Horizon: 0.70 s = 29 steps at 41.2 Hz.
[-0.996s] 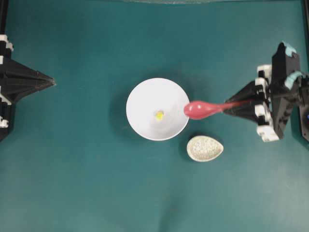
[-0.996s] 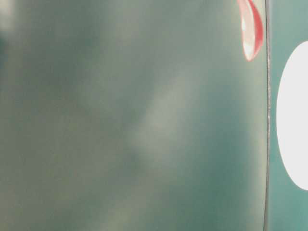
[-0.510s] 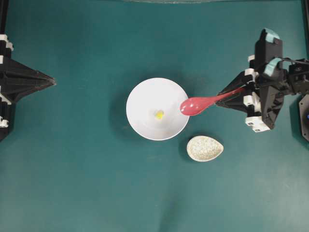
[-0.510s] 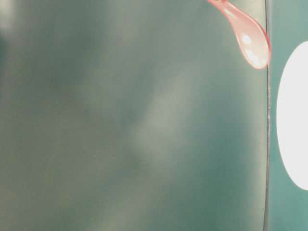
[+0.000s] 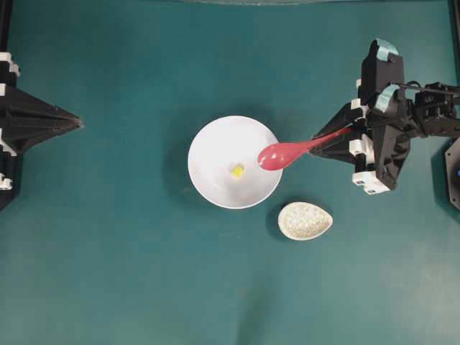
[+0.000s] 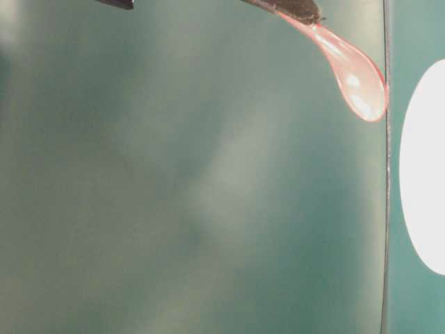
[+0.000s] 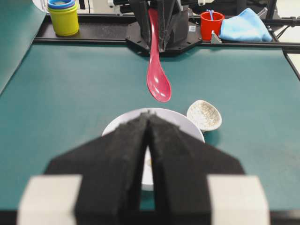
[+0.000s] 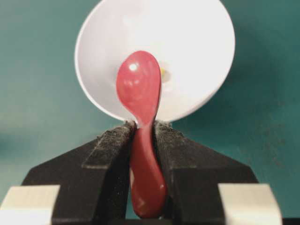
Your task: Scoop the yellow hexagonal prism block from the bowl with a spoon using the right arm.
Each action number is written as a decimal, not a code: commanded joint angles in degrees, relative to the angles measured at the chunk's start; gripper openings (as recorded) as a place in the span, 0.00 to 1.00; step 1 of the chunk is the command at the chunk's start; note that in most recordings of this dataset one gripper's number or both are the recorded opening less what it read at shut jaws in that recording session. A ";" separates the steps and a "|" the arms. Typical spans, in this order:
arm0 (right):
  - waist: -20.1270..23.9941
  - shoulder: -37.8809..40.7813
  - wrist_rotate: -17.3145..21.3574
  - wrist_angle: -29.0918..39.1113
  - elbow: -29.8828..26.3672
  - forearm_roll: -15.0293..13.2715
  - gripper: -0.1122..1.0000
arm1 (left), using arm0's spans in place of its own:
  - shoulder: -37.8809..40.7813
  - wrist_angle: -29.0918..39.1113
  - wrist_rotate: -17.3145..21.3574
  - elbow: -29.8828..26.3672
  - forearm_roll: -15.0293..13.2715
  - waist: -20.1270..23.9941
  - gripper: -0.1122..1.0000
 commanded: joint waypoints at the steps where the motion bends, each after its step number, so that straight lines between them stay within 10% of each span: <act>1: -0.35 -0.44 0.26 1.58 -1.58 -0.18 0.31 | -0.09 -0.18 0.09 -1.76 0.18 0.09 0.13; 29: 3.25 -9.84 5.10 4.83 4.48 0.88 0.31 | -0.18 0.35 0.00 -1.85 0.18 0.09 0.13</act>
